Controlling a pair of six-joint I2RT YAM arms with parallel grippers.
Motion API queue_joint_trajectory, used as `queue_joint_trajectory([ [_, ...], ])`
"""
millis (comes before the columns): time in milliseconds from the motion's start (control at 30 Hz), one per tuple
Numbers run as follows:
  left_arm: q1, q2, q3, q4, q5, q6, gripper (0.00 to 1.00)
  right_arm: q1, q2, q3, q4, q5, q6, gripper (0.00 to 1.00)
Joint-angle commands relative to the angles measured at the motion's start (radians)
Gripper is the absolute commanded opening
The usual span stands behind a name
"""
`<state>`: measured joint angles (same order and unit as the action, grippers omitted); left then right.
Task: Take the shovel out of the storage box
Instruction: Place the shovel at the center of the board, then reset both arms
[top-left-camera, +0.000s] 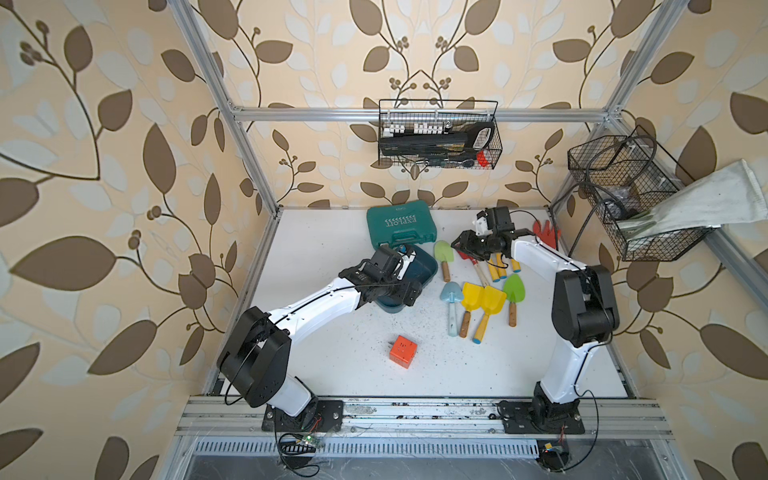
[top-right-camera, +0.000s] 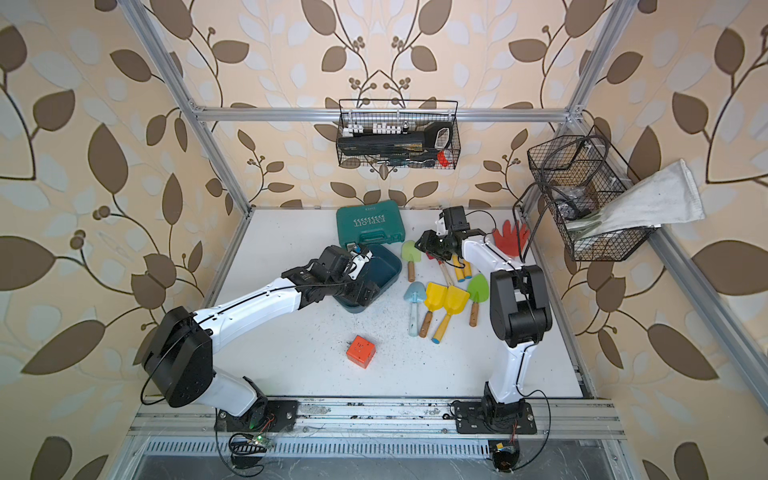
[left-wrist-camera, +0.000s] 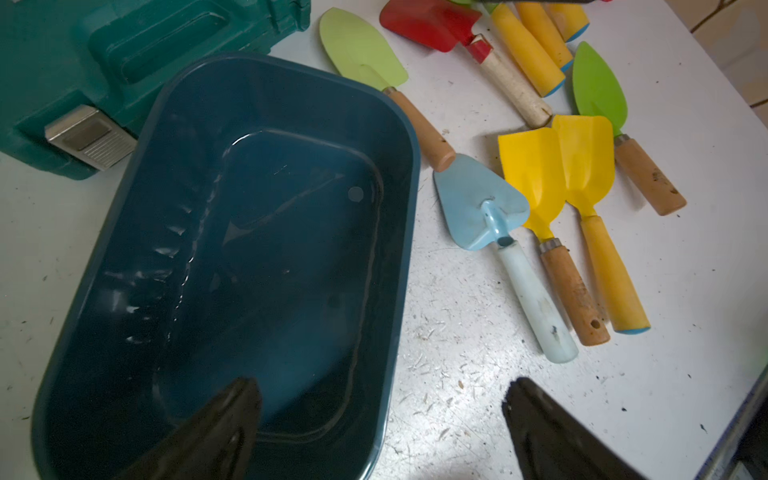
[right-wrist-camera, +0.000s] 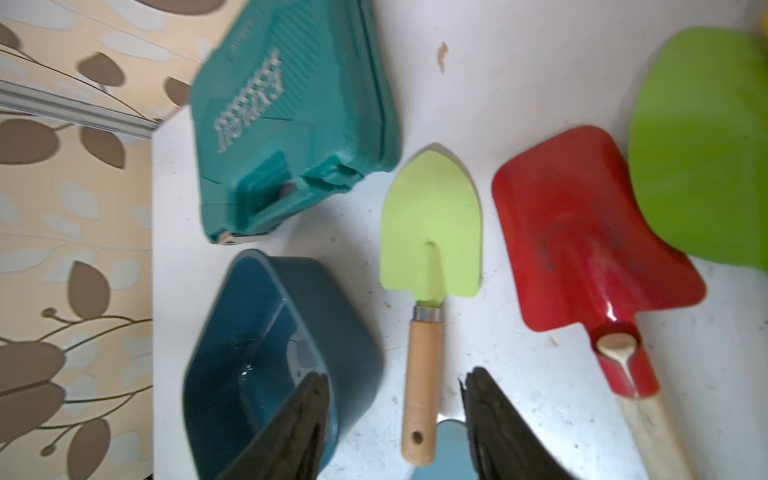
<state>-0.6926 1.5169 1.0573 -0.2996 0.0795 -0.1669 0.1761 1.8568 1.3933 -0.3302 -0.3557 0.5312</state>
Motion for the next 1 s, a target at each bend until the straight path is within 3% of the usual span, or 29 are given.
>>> queue_joint_trajectory([
  [0, 0.012, -0.012, 0.022, -0.002, -0.002, -0.017, 0.99, 0.038, -0.106, -0.079, 0.068, 0.026, -0.049, 0.65],
  [67, 0.028, -0.033, 0.004, 0.013, -0.013, -0.02, 0.99, 0.042, -0.19, -0.151, 0.12, 0.044, -0.059, 0.7],
  [133, 0.051, -0.063, -0.024, 0.035, -0.018, -0.027, 0.99, 0.04, -0.264, -0.218, 0.168, 0.056, -0.071, 0.84],
  [167, 0.065, -0.069, -0.041, 0.047, -0.02, -0.03, 0.99, 0.041, -0.301, -0.249, 0.18, 0.069, -0.086, 0.99],
  [300, 0.117, -0.155, -0.094, 0.08, -0.082, -0.032, 0.99, 0.042, -0.426, -0.339, 0.178, 0.163, -0.182, 1.0],
  [433, 0.168, -0.224, -0.154, 0.13, -0.182, -0.008, 0.99, 0.035, -0.547, -0.452, 0.178, 0.337, -0.263, 0.99],
  [633, 0.283, -0.359, -0.268, 0.2, -0.322, 0.025, 0.99, -0.001, -0.641, -0.659, 0.359, 0.468, -0.377, 0.99],
  [833, 0.506, -0.471, -0.434, 0.317, -0.243, -0.002, 0.99, -0.07, -0.639, -0.791, 0.515, 0.476, -0.449, 0.99],
  [967, 0.541, -0.492, -0.615, 0.546, -0.369, 0.101, 0.99, -0.088, -0.612, -0.936, 0.795, 0.462, -0.505, 0.99],
])
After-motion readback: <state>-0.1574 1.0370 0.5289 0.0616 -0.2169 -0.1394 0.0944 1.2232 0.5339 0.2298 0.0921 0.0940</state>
